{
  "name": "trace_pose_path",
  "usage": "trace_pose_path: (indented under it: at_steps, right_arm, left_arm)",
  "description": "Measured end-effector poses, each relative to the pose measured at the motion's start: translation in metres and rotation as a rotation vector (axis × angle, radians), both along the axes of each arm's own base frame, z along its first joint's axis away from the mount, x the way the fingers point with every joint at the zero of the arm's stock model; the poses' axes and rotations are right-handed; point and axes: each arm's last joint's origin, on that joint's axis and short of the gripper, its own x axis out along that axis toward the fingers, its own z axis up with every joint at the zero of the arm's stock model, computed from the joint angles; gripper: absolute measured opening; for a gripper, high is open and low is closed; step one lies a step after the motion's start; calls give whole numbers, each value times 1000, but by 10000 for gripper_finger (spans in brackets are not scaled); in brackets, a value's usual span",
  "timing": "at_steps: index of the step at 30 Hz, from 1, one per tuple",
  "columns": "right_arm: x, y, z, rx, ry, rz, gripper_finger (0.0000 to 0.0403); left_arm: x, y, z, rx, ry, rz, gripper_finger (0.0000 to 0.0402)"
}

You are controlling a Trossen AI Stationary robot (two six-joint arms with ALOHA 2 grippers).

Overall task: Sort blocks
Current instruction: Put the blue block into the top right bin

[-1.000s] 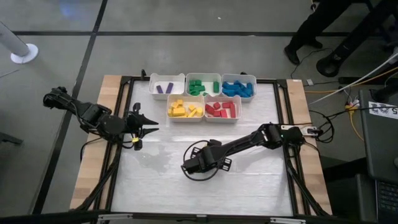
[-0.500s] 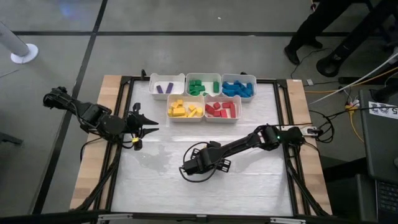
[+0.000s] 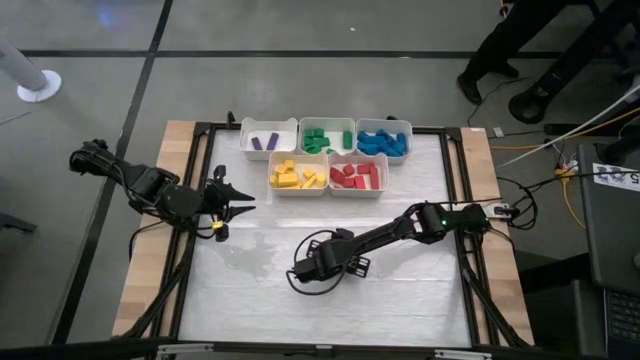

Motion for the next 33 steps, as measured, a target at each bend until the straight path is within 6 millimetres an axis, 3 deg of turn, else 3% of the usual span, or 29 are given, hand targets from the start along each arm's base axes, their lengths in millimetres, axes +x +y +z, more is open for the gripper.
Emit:
trace_pose_path:
  at_steps: [8, 18, 24, 33]
  right_arm:
    - [2, 1, 0, 2, -27, 4, 129]
    - [9, -1, 8, 16, -65, 26, 128]
    - [11, -17, 43, -12, -16, 118, 131]
    - [10, -75, 109, -116, -61, 337, 133]
  left_arm:
    - [0, 0, 0, 0, 0, 0, 86]
    - [0, 0, 0, 0, 0, 0, 86]
    - [0, 0, 1, -7, -15, 0, 86]
    - [-8, 4, 7, -27, -56, 0, 86]
